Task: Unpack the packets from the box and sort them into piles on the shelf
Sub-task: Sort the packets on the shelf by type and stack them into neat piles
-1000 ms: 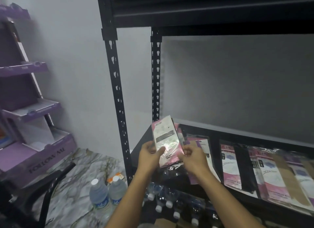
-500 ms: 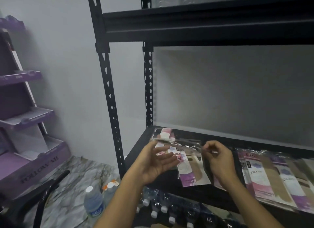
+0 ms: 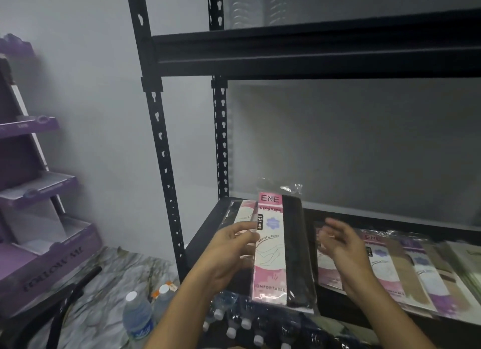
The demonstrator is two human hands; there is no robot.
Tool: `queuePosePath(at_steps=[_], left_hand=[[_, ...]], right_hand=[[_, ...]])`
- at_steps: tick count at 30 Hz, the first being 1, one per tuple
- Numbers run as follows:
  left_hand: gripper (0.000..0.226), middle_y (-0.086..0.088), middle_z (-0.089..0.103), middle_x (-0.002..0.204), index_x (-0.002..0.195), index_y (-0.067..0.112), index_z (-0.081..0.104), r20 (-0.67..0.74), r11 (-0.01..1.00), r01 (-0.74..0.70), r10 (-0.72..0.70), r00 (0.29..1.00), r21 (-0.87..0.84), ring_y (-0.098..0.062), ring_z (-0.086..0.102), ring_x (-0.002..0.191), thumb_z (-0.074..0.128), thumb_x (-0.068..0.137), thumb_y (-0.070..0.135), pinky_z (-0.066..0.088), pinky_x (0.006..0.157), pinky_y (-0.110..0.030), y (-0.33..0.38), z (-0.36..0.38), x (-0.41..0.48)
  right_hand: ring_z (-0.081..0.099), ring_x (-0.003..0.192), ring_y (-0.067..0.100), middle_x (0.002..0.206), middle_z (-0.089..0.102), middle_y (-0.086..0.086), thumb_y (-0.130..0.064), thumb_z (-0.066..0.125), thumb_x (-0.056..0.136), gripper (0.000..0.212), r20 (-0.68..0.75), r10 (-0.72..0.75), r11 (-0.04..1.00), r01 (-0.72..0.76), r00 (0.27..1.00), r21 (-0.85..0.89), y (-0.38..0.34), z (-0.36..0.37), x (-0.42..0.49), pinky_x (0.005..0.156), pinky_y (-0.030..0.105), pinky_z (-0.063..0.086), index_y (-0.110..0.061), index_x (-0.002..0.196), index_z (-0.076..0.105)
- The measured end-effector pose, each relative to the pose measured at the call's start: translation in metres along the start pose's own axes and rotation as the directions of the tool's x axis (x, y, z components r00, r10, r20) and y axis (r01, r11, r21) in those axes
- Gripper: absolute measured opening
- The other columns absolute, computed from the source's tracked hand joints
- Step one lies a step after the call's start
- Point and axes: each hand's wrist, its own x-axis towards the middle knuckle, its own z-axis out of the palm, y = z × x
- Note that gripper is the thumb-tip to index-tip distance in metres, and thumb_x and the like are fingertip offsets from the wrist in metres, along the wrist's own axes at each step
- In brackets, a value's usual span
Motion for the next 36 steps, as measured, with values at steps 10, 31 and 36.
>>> queuePosePath(at_steps=[10, 31, 36], left_hand=[[0.025, 0.001, 0.075, 0.095, 0.112, 0.025, 0.065, -0.190, 0.985, -0.152, 0.164, 0.968, 0.077, -0.017, 0.074, 0.084, 0.068, 0.089, 0.016, 0.058, 0.064, -0.028, -0.033, 0.030, 0.012], [0.029, 0.000, 0.072, 0.109, 0.116, 0.010, 0.066, -0.080, 0.703, -0.084, 0.198, 0.977, 0.706, 0.001, 0.058, 0.075, 0.062, 0.087, 0.004, 0.040, 0.053, -0.006, -0.095, 0.128, 0.130], [0.019, -0.005, 0.070, 0.107, 0.106, 0.010, 0.069, -0.059, 0.559, -0.050, 0.176, 0.983, 0.828, -0.012, 0.060, 0.082, 0.061, 0.089, 0.007, 0.041, 0.058, -0.014, -0.108, 0.132, 0.134]], right_hand=[[0.072, 0.074, 0.012, 0.084, 0.073, 0.000, -0.007, 0.071, 0.080, 0.020, 0.071, 0.140, 0.979, -0.148, 0.988, 0.142, 0.015, -0.003, -0.039, 0.063, 0.027, 0.058, -0.020, 0.095, 0.068], [0.054, 0.101, 0.023, 0.090, 0.068, 0.002, -0.042, 0.065, 0.082, 0.024, -0.226, 0.081, 0.585, -0.229, 0.971, -0.778, 0.052, -0.073, 0.044, 0.087, 0.034, 0.042, -0.019, 0.084, 0.070], [0.042, 0.115, 0.026, 0.090, 0.059, 0.001, -0.038, 0.059, 0.086, 0.021, -0.164, 0.108, 0.411, -0.194, 0.981, -0.891, 0.062, -0.070, 0.046, 0.084, 0.036, 0.032, -0.018, 0.083, 0.063]])
